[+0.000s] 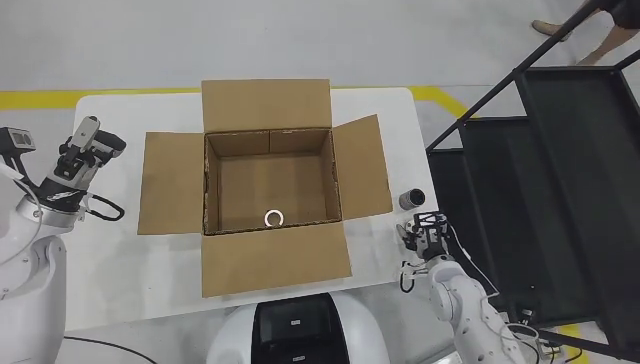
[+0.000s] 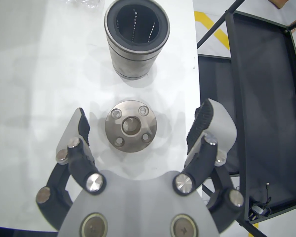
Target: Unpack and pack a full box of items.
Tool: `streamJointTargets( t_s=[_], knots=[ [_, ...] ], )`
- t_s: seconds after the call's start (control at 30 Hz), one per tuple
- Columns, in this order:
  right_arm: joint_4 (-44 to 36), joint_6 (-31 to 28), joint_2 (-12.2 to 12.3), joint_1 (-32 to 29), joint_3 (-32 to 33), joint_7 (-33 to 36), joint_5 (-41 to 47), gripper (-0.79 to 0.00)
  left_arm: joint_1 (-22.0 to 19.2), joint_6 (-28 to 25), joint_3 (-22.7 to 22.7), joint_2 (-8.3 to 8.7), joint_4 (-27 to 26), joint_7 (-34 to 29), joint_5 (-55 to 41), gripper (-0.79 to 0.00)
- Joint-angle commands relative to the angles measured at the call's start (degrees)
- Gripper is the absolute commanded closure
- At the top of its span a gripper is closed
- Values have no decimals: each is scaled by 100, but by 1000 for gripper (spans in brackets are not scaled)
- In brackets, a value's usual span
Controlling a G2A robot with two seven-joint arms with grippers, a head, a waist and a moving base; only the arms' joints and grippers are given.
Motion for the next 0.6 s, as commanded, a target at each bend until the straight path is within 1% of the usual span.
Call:
streamJointTargets(
  t_s=[0.0, 0.03, 0.37, 0.57],
  knots=[
    [-8, -10, -1, 11, -3, 58, 20, -92, 0, 0, 0, 0, 0, 0, 0, -785],
    [-5, -6, -4, 11, -7, 102, 63, 0, 0, 0, 0, 0, 0, 0, 0, -785],
    [2, 78, -25, 16, -72, 178, 155, 0, 0, 0, 0, 0, 0, 0, 0, -785],
    [-242, 93, -37, -62, -16, 137, 418, 0, 0, 0, 0, 0, 0, 0, 0, -785]
  ],
)
